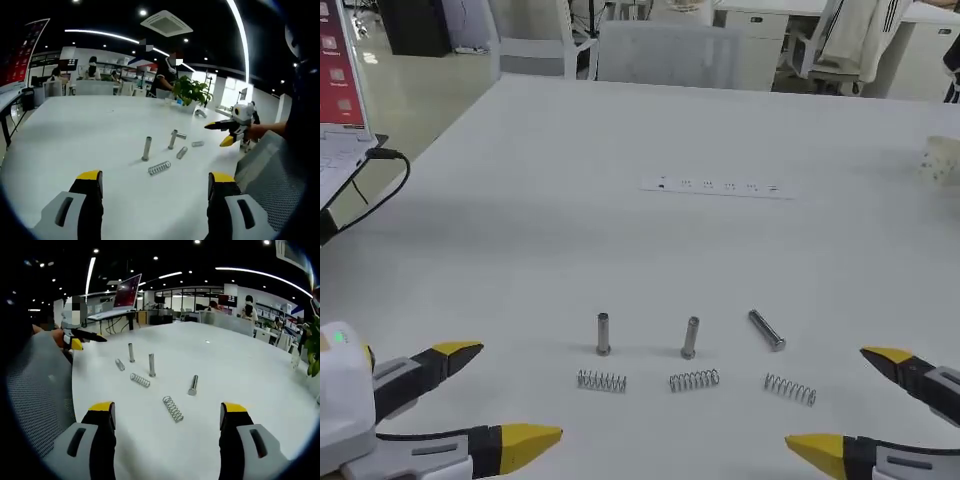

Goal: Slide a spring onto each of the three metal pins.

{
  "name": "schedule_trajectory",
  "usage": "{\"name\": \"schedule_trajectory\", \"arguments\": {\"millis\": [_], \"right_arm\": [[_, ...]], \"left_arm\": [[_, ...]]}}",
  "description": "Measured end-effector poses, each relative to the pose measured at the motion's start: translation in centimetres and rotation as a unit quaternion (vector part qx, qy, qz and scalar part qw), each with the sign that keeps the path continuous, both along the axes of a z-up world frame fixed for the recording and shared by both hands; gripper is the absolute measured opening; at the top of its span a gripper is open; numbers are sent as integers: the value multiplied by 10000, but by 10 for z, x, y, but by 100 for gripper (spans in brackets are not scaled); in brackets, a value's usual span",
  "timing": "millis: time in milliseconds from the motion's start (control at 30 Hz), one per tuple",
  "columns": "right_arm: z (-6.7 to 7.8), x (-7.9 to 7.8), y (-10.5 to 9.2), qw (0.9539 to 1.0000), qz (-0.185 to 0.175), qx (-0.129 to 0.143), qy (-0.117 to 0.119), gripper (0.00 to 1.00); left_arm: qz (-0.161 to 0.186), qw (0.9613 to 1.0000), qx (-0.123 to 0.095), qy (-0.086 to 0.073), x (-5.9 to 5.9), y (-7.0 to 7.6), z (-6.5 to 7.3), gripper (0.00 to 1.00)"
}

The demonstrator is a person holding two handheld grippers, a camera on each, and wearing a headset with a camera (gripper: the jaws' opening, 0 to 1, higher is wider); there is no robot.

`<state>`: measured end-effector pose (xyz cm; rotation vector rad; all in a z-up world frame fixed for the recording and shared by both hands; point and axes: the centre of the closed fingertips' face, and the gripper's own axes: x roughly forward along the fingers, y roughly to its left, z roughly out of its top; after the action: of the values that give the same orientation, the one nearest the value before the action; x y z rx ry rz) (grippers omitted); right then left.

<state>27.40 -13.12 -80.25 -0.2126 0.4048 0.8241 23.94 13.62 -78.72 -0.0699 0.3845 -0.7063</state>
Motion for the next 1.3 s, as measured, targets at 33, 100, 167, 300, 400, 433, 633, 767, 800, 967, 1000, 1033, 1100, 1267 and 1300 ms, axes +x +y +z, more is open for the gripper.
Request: {"name": "schedule_trajectory", "arguments": {"millis": [33,100,167,300,400,433,633,767,800,967,1000,1033,1100,1267,1300], "right_arm": [[0,0,0,10000,5,-5,-1,86],[0,0,0,10000,7,-1,-1,86],[0,1,0,10000,10,-2,-2,86],[2,2,0,10000,3,11,-15,86],[2,3,0,10000,12,-14,-17,86],[2,4,0,10000,13,-14,-17,86],[3,7,0,10000,14,-43,-48,86],[6,11,1,10000,15,-52,-65,85],[7,12,2,10000,21,-55,-69,85],[11,21,5,9999,39,-81,-108,84],[12,22,6,9999,49,-91,-113,84],[13,24,8,9998,64,-112,-122,83],[15,28,9,9998,69,-144,-142,82],[21,35,16,9997,87,-155,-167,82],[21,36,17,9997,94,-171,-167,81]], "left_arm": [[1,10000,-3,3,0,0,0,83],[1,10000,-7,6,0,0,0,83],[-2,10000,-3,5,0,0,0,83],[6,10000,-11,2,0,1,1,83],[6,10000,-14,0,0,1,1,83],[7,10000,-12,-4,0,1,1,83],[22,10000,-37,-16,1,1,2,83],[26,10000,-46,-25,1,1,2,83],[30,10000,-45,-25,1,1,2,83],[35,10000,-49,-38,1,1,2,83],[35,10000,-54,-39,1,1,3,83],[38,10000,-59,-44,1,1,3,83],[43,10000,-60,-47,1,2,3,83],[48,10000,-62,-56,1,2,4,83],[47,10000,-63,-59,1,2,4,83]]}}
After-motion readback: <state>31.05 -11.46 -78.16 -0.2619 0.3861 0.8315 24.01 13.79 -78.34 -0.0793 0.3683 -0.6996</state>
